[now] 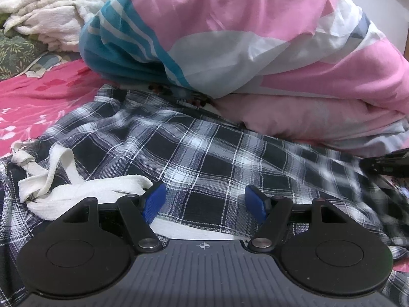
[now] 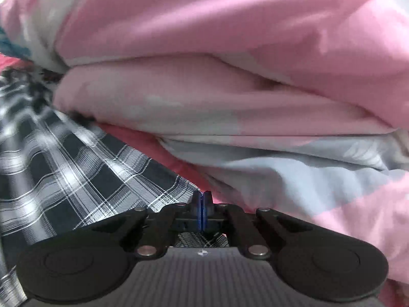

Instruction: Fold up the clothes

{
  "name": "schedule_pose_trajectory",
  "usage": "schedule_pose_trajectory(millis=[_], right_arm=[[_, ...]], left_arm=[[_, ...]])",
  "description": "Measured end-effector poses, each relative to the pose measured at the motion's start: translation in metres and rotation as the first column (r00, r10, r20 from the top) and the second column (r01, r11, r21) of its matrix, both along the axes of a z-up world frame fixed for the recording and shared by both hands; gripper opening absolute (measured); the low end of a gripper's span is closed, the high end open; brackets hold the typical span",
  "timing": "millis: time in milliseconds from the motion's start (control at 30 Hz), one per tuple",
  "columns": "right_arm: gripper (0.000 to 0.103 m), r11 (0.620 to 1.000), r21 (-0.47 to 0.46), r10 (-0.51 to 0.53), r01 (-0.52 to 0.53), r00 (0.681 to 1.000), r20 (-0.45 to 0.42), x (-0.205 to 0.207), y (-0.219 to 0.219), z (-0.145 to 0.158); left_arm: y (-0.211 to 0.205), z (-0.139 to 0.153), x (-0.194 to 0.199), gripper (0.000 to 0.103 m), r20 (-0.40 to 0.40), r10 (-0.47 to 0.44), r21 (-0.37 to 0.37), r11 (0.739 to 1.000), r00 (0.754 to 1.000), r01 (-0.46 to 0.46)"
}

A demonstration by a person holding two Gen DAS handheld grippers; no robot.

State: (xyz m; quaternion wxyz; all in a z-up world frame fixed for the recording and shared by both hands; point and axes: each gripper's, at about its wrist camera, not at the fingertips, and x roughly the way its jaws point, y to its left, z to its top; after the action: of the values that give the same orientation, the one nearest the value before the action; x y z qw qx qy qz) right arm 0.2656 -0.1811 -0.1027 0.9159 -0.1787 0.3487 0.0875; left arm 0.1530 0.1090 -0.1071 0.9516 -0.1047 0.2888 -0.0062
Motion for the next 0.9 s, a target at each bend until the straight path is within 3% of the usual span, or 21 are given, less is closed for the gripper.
schedule_pose_trajectory(millis=[233,267,367,500,567,700,900], right_arm=[[0.0,0.999,-0.012,-0.051,0.051,0.999,-0.001,0.022,0.003,-0.02],[0.001,0.998,0.006,-0.066,0.066,0.998,-0.003,0.023,-0.001,-0.017],[0.015,0.99,0.076,-0.12,0.121,0.993,-0.01,0.028,-0.014,-0.007],[0.018,0.945,0.244,-0.211,0.217,0.976,-0.054,0.02,-0.055,0.021],[0.02,0.914,0.308,-0.261,0.263,0.964,-0.049,-0.001,-0.08,0.041],[0.036,0.841,0.428,-0.371,0.332,0.929,0.007,-0.075,-0.14,0.08],[0.039,0.754,0.428,-0.55,0.498,0.835,-0.002,-0.187,-0.212,0.078]], left_arm=[[0.0,0.0,0.002,0.069,-0.003,0.002,0.004,1.0,1.0,-0.002],[0.0,0.0,0.002,0.069,-0.004,0.002,0.005,1.0,1.0,-0.002],[0.0,0.0,0.002,0.069,-0.006,0.002,0.005,1.0,1.0,-0.002],[0.0,0.0,0.002,0.069,-0.007,0.002,0.005,1.0,1.0,-0.002],[0.0,0.0,0.002,0.069,-0.008,0.002,0.005,1.0,1.0,-0.002],[-0.002,0.003,0.0,0.069,-0.01,0.004,0.017,1.0,1.0,-0.004],[-0.014,0.019,-0.021,0.069,0.048,-0.042,0.038,0.998,0.998,0.041]])
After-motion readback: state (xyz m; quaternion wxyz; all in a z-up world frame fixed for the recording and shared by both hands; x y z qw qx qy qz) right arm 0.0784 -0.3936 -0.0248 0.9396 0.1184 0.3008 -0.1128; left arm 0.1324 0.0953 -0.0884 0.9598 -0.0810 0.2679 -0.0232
